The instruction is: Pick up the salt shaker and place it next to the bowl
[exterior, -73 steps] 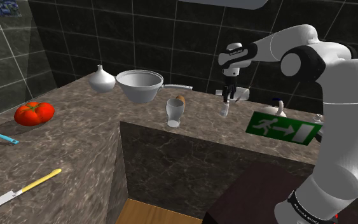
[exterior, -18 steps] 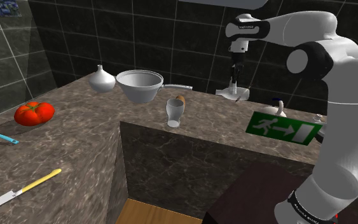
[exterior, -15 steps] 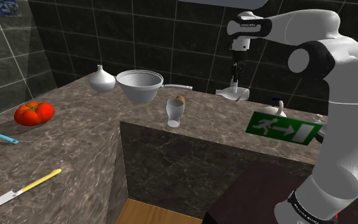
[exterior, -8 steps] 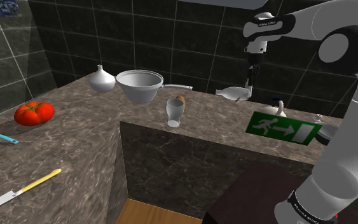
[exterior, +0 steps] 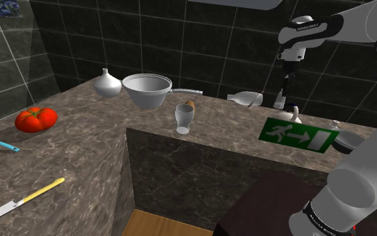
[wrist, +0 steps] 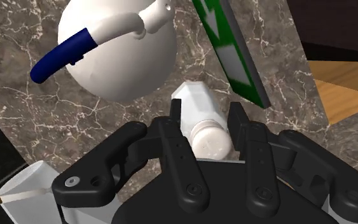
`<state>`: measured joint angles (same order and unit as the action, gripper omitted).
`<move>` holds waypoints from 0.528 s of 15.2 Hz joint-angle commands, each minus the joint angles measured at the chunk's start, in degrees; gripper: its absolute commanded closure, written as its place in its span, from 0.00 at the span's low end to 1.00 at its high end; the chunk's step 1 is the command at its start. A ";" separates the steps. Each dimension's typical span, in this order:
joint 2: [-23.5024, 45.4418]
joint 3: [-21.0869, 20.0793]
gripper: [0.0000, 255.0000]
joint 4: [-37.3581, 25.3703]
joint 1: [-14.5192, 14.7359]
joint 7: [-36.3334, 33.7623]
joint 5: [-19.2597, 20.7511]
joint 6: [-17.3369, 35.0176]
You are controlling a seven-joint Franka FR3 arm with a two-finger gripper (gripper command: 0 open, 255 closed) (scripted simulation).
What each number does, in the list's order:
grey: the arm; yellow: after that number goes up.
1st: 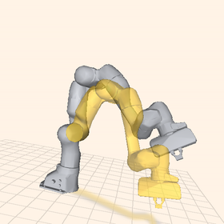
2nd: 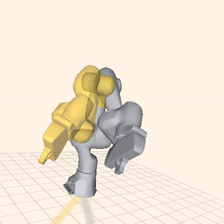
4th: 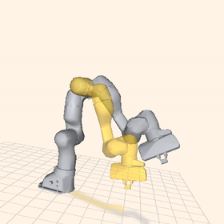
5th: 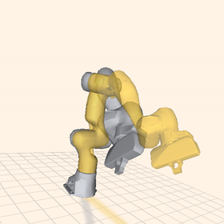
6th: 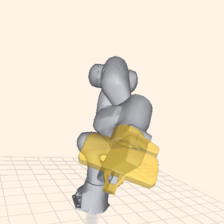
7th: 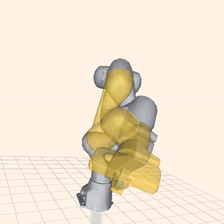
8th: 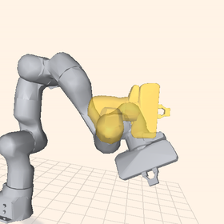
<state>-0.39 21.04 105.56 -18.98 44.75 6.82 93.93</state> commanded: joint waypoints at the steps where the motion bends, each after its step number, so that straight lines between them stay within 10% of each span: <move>1: -2.67 1.00 1.00 3.18 -1.00 1.58 1.37 0.88; 8: -11.06 4.64 1.00 11.53 -4.78 7.07 6.44 2.40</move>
<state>-10.80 24.98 116.25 -23.14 50.72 12.62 95.88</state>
